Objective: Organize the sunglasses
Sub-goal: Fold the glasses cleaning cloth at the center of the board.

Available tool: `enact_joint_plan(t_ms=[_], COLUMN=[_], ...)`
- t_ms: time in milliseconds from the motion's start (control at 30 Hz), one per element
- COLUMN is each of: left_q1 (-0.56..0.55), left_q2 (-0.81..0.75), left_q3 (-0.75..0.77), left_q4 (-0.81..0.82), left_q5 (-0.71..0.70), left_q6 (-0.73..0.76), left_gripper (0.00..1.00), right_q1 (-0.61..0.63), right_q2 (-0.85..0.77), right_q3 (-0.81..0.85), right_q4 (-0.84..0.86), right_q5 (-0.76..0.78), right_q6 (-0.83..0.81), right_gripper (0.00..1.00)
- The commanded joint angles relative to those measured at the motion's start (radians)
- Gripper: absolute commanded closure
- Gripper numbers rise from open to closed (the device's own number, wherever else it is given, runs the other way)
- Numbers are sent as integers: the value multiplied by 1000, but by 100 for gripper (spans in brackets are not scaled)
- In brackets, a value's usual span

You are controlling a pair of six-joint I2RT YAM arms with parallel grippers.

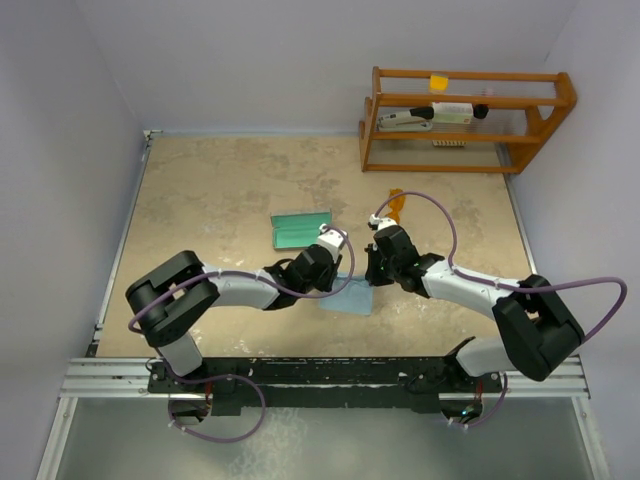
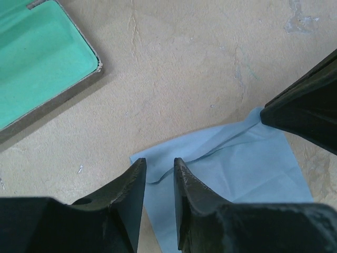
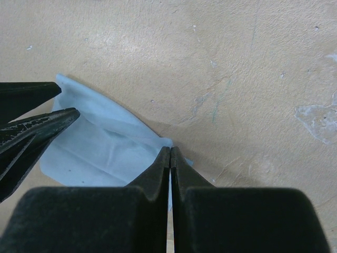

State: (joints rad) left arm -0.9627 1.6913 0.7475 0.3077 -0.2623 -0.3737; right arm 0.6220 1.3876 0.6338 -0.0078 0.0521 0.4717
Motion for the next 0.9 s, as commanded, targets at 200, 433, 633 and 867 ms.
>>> enact_joint_plan(t_ms=[200, 433, 633, 867], left_q1=[-4, -4, -4, -4], left_q2=[41, 22, 18, -61], left_q3=[41, 36, 40, 33], left_q4=[16, 13, 4, -19], left_q5=[-12, -22, -15, -36], left_q6=[23, 24, 26, 32], left_gripper=[75, 75, 76, 75], right_q1=[4, 3, 4, 4], right_q2=[9, 20, 21, 22], right_q3=[26, 27, 31, 25], right_q4=[20, 26, 24, 27], right_q5=[-8, -8, -8, -6], right_q6=[10, 10, 12, 12], right_gripper=[100, 100, 100, 100])
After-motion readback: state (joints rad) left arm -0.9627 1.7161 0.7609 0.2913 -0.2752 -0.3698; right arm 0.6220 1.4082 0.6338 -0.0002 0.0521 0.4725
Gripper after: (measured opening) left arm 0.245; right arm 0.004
